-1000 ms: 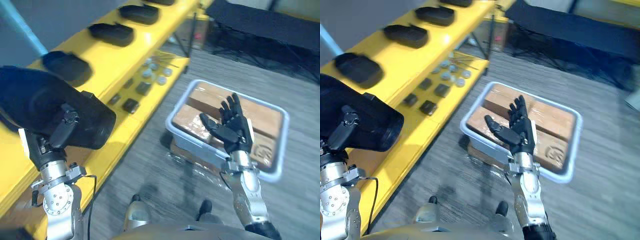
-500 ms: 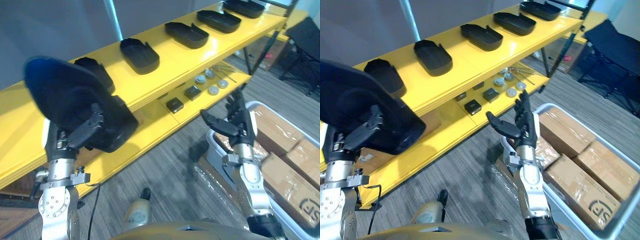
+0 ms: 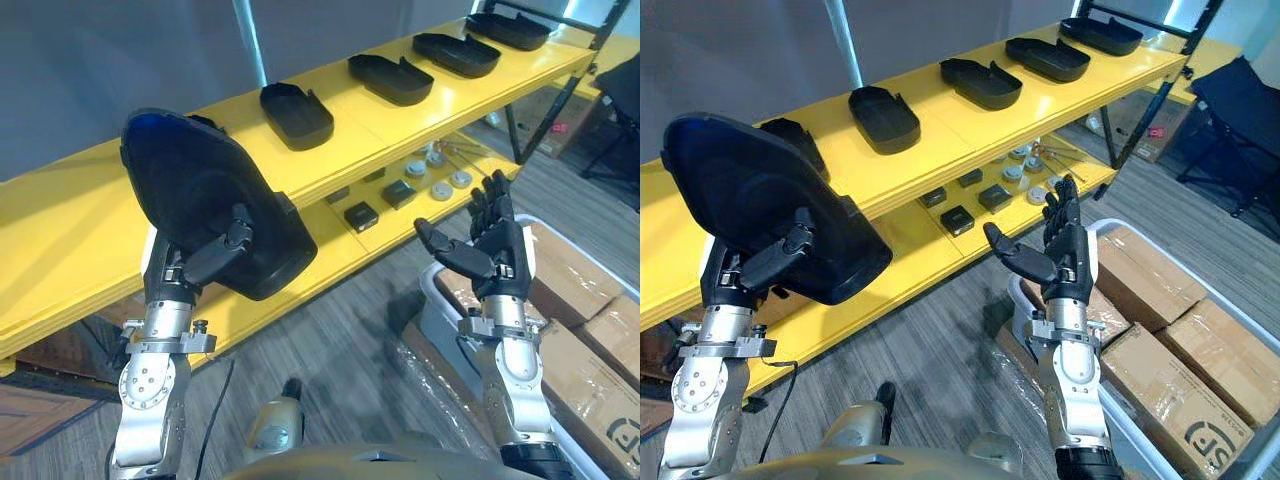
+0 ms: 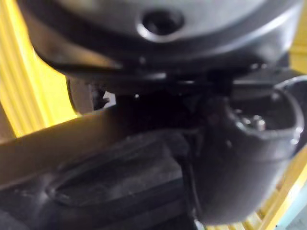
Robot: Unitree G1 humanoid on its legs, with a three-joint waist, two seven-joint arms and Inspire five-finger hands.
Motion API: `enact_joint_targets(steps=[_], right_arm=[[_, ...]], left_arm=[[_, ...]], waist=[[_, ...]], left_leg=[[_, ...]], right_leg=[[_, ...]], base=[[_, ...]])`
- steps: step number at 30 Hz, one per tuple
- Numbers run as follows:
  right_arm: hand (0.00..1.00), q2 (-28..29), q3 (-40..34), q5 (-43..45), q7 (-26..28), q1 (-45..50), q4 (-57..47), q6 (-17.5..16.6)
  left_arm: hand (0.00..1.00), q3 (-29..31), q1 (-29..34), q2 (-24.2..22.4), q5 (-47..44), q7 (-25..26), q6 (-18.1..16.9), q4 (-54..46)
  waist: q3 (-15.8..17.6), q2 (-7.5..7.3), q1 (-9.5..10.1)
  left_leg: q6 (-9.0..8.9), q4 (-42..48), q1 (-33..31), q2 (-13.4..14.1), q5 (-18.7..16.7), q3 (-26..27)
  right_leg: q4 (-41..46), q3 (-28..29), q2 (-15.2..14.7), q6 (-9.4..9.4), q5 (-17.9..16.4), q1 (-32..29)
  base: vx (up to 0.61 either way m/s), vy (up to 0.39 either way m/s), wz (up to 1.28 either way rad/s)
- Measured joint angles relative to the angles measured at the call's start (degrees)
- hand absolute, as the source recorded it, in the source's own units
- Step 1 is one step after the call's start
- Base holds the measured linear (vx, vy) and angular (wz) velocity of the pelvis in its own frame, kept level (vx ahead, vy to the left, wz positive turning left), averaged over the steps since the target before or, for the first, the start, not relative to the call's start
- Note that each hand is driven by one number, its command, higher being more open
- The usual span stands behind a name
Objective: Walk over and take three plastic housings, then place them on the shelf
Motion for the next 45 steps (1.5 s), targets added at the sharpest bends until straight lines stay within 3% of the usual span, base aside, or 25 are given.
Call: enact_joint_targets(steps=[1, 3, 4, 6, 7, 9, 13, 15, 17, 18, 19, 20, 22, 24, 26, 32, 37, 40, 42, 45], right_arm=[[1.00, 0.1, 0.0, 0.0, -0.5, 0.0, 0.0, -0.1], [1.00, 1.1, 0.0, -0.1, -1.2, 0.0, -0.1, -0.6], [1.00, 1.7, -0.3, 0.0, -2.0, -0.1, -0.7, -1.2], [1.00, 2.0, -0.6, -0.1, -2.7, -1.1, -0.8, -1.9], [1.00, 2.2, -0.6, -0.4, -2.9, -1.7, -0.8, -1.9], [1.00, 2.1, -0.1, -2.5, -2.6, -4.0, -0.8, -1.9], [1.00, 1.9, -0.1, -4.0, -1.8, -8.0, -1.9, -2.6], [1.00, 1.6, -0.3, -4.1, -2.2, -7.7, -5.4, -2.9], [1.00, 1.5, -0.3, -4.4, -2.6, -6.7, -7.8, -3.0], [1.00, 1.6, -0.1, -4.4, -2.5, -5.9, -9.4, -3.0], [1.00, 1.3, -0.2, -4.4, -2.4, -5.8, -10.1, -3.1], [1.00, 0.3, -0.3, -4.6, -2.3, -6.4, -10.8, -3.1], [1.00, -1.4, -0.4, -5.5, -2.2, -6.8, -12.0, -3.2], [1.00, -3.1, -1.6, -5.5, -1.8, -6.9, -14.0, -3.2], [1.00, -3.2, -3.1, -5.5, -1.4, -6.9, -15.3, -3.2], [1.00, -2.9, -7.5, -4.0, 1.6, -5.9, -16.2, -3.2], [1.00, -1.1, -7.3, -1.0, 5.7, -2.8, -17.4, -2.7], [1.00, 0.1, -7.0, 0.4, 6.0, 0.3, -17.7, -1.8], [1.00, 0.1, -6.9, 1.3, 6.1, 0.5, -17.3, -1.2], [1.00, 0.0, -5.3, 1.3, 5.8, 0.3, -17.2, -0.5]], left_arm=[[0.00, 0.5, 0.0, 0.0, 0.0, 0.0, 0.0, 0.0], [0.00, 2.7, -0.2, 0.1, 0.0, 0.0, 0.0, 0.0], [0.00, 3.9, -0.4, 0.2, 0.0, -0.1, -0.2, -0.5], [0.00, 6.3, -1.4, 0.2, 0.0, 0.0, -1.0, -0.1], [0.00, 7.4, -2.1, 0.9, 0.0, 0.0, -1.0, -0.1], [0.00, 9.4, -2.6, 2.0, -0.2, 0.6, -1.0, -0.2], [0.00, 9.7, -3.3, 2.3, -2.2, 1.3, -1.1, -0.2], [0.00, 7.0, -4.9, 2.1, -2.6, 1.3, -1.2, -0.2], [0.00, 4.8, -4.8, 2.0, -2.6, 1.0, -1.2, -0.3], [0.00, 4.2, -4.2, 2.0, -2.6, 0.7, -1.2, -0.6], [0.00, 4.0, -4.0, 1.5, -2.6, 0.6, -1.2, -0.8], [0.00, 3.8, -3.3, -0.8, -2.7, 0.5, -1.2, -1.0], [0.00, 3.8, -1.4, -2.3, -4.5, -0.4, -1.2, -2.1], [0.00, 3.6, -0.7, -2.3, -6.3, -2.4, -1.3, -2.9], [0.00, 3.4, -0.8, -2.3, -6.7, -3.4, -2.0, -3.2], [0.00, 1.5, -2.1, -2.2, -6.6, -4.8, -2.8, -3.2], [0.00, 0.0, -1.8, -2.4, -6.6, -4.3, -2.8, -3.2], [0.00, -2.5, -1.7, -2.8, -6.2, -4.4, -2.8, -3.0], [0.00, -3.1, -1.7, -2.9, -6.0, -4.3, -2.8, -2.7], [0.00, -2.7, -1.8, -2.8, -4.4, -2.5, -2.8, 0.4]], waist=[[0.1, -0.15, 0.29], [-0.1, -2.05, 0.44], [-0.6, -2.06, 0.35], [-0.5, -2.11, -0.24], [-0.5, -2.15, -0.16], [-0.3, -1.81, 0.03], [-0.5, -1.17, 0.07], [-0.8, -0.68, -0.66], [-1.2, -1.26, -0.78], [-2.3, -3.12, -0.54], [-2.8, -3.62, -0.48], [-3.5, -2.19, 0.01], [-4.5, -0.52, 0.03], [-5.5, 0.33, 0.56], [-5.8, 0.53, 0.31], [-7.1, -0.49, -0.95], [-7.3, -0.31, -1.57], [-7.2, -0.22, -3.20], [-6.9, 0.21, -3.38], [-6.6, 0.86, -3.55]], left_leg=[[-0.90, 0.9, -0.1, -0.3, -0.8, 0.4], [-0.09, 2.0, -0.4, -2.4, -2.6, 1.4], [2.52, 5.6, -0.7, -2.9, -4.7, 4.4], [3.17, 6.5, -1.2, -4.0, -6.9, 2.9], [3.88, 5.4, -0.2, -4.3, -7.0, 1.8], [4.92, 2.4, 2.9, -4.1, -6.2, -0.1], [4.99, -2.0, 8.2, -3.8, -6.1, -3.9], [4.49, -2.7, 8.8, -4.0, -6.1, -8.0], [2.99, -2.7, 9.5, -4.7, -6.7, -10.0], [1.78, -2.6, 9.6, -5.9, -7.5, -10.0], [1.12, -2.4, 9.6, -6.0, -8.1, -9.7], [0.04, -1.6, 9.3, -4.0, -9.0, -8.9], [-0.48, -2.4, 9.5, -0.9, -9.3, -6.6], [-1.19, -5.5, 10.6, 1.3, -8.6, -5.0], [-1.17, -6.3, 10.4, 1.7, -7.9, -4.4], [-1.19, -11.8, 10.8, 0.9, -3.8, -4.1], [-0.64, -13.8, 10.9, 0.3, -1.8, -3.8], [2.68, -12.8, 9.4, 4.5, -1.3, 9.0], [3.19, -10.2, 8.3, 4.2, -0.9, 11.4], [2.62, -9.3, 8.8, 0.6, -1.3, 11.7]], right_leg=[[0.3, 0.0, -0.5, 0.05, -0.4, 0.4], [-1.5, 0.0, -2.0, -2.18, -1.8, 2.2], [-1.7, 0.1, -2.3, -6.15, -2.5, 3.7], [14.0, 3.4, -3.9, -6.23, 3.2, -3.5], [21.4, 5.9, -4.0, -6.59, 9.5, -7.9], [27.6, 7.0, -2.2, -5.89, 6.9, -11.4], [18.5, 7.1, 4.3, -6.53, 2.5, -13.4], [10.2, 12.9, 9.1, -5.98, 2.9, -15.4], [4.4, 14.0, 9.2, -4.23, 5.8, -15.3], [1.5, 13.4, 7.9, -4.91, 11.8, -14.9], [1.1, 12.8, 7.2, -3.90, 10.4, -14.3], [-1.8, 10.9, 8.5, -3.72, 10.3, -12.2], [-4.9, 9.1, 10.8, -4.79, 11.0, -10.1], [-7.2, 8.1, 12.3, -5.77, 11.6, -8.9], [-8.1, 7.4, 12.5, -6.13, 11.8, -8.7], [-11.1, 5.8, 11.3, -6.08, 13.3, -8.0], [-11.7, 2.8, 10.0, -5.98, 13.6, -6.5], [-11.5, -1.4, 7.6, -5.83, 13.5, -5.3], [-10.3, -1.9, 5.9, -5.35, 12.8, -5.3], [-7.4, -1.1, 2.0, -3.52, 11.4, -5.5]], base=[[0.03, 0.117, 0.14], [0.13, 0.127, 0.29], [0.28, 0.183, 0.57], [0.24, 0.207, 0.62], [0.24, 0.170, 0.55], [0.32, 0.081, 0.48], [0.28, -0.040, 0.49], [0.19, -0.141, 1.02], [0.21, -0.246, 0.98], [0.20, -0.264, 0.85], [0.24, -0.364, 0.62], [0.13, -0.230, 0.36], [0.12, -0.260, 0.26], [0.08, -0.184, 0.14], [0.03, -0.078, 0.14], [-0.01, 0.002, 0.18], [-0.06, 0.024, 0.35], [-0.06, 0.066, 0.75], [-0.05, 0.189, 0.44], [-0.05, 0.240, 0.10]])
